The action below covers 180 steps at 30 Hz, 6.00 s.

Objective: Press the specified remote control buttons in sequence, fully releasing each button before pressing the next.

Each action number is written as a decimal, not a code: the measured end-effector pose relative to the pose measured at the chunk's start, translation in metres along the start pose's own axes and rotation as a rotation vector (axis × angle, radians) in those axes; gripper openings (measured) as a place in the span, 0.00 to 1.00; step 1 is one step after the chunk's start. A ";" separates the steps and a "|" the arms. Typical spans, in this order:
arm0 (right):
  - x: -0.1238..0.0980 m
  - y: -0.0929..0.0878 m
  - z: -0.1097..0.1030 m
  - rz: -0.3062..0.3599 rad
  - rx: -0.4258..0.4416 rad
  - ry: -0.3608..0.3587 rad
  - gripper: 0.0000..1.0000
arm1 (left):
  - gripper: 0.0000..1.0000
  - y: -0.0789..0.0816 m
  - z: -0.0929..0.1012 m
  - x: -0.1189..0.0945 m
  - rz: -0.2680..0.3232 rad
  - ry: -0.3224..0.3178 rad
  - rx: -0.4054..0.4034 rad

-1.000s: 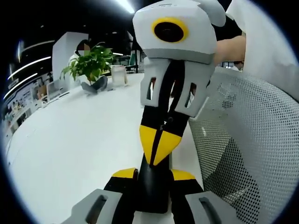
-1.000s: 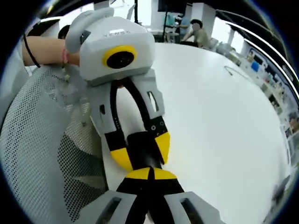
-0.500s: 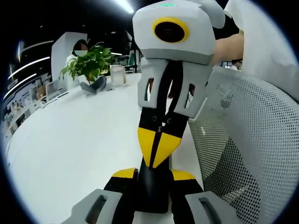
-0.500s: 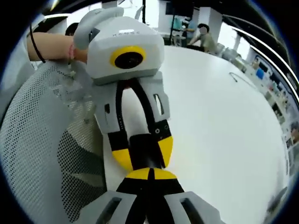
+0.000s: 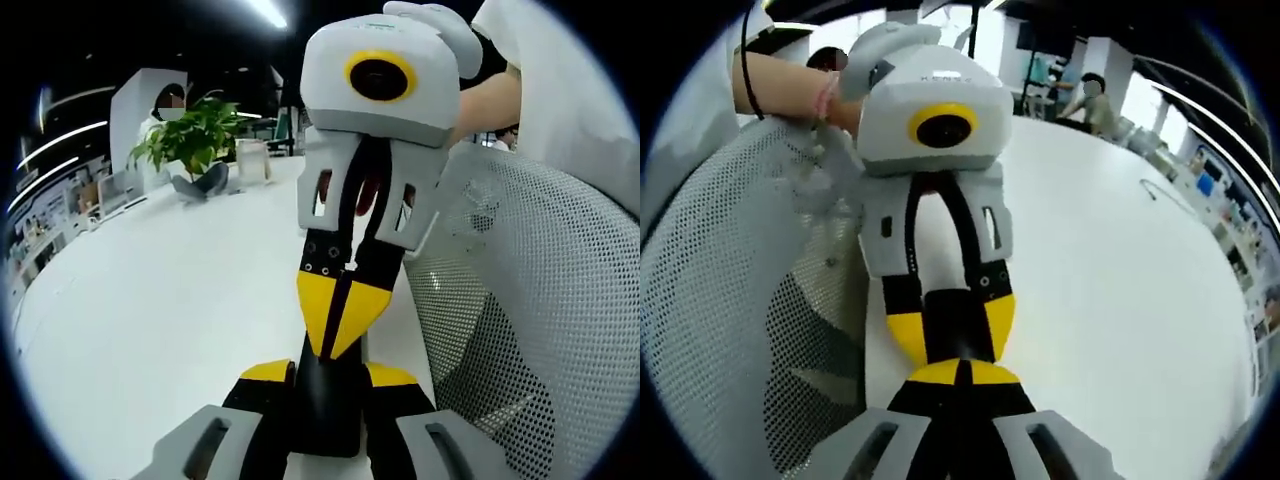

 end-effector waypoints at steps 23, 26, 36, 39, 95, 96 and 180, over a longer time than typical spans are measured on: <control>-0.007 -0.027 0.007 0.011 0.089 -0.030 0.24 | 0.26 0.002 0.003 0.001 -0.025 -0.005 0.006; -0.008 -0.029 0.008 0.024 0.110 -0.018 0.24 | 0.26 0.002 0.003 0.001 -0.021 -0.006 0.005; -0.004 -0.031 0.008 0.032 0.104 -0.020 0.26 | 0.26 0.002 0.003 0.002 -0.018 -0.006 -0.005; -0.004 -0.031 0.008 0.037 0.100 -0.015 0.26 | 0.26 0.002 0.003 0.002 -0.021 0.001 -0.014; -0.007 -0.033 0.012 0.053 0.134 -0.028 0.22 | 1.00 0.065 0.010 -0.138 0.256 0.865 -0.142; -0.007 -0.033 0.012 0.054 0.134 -0.028 0.22 | 1.00 0.065 0.010 -0.141 0.278 0.890 -0.143; 0.003 0.008 0.107 -0.182 -0.039 0.052 0.21 | 0.97 0.039 0.026 -0.164 0.166 1.086 -0.200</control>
Point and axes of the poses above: the point that each gripper's makers call its tool centre point, and the gripper's own axes: x roughly forward along the fingers, z roughly to its right, y roughly out of its top, the point moved 9 cm from there along -x, roughly backward along the fingers, and after that the axes turned 13 degrees about x, right-handed, at the moved point
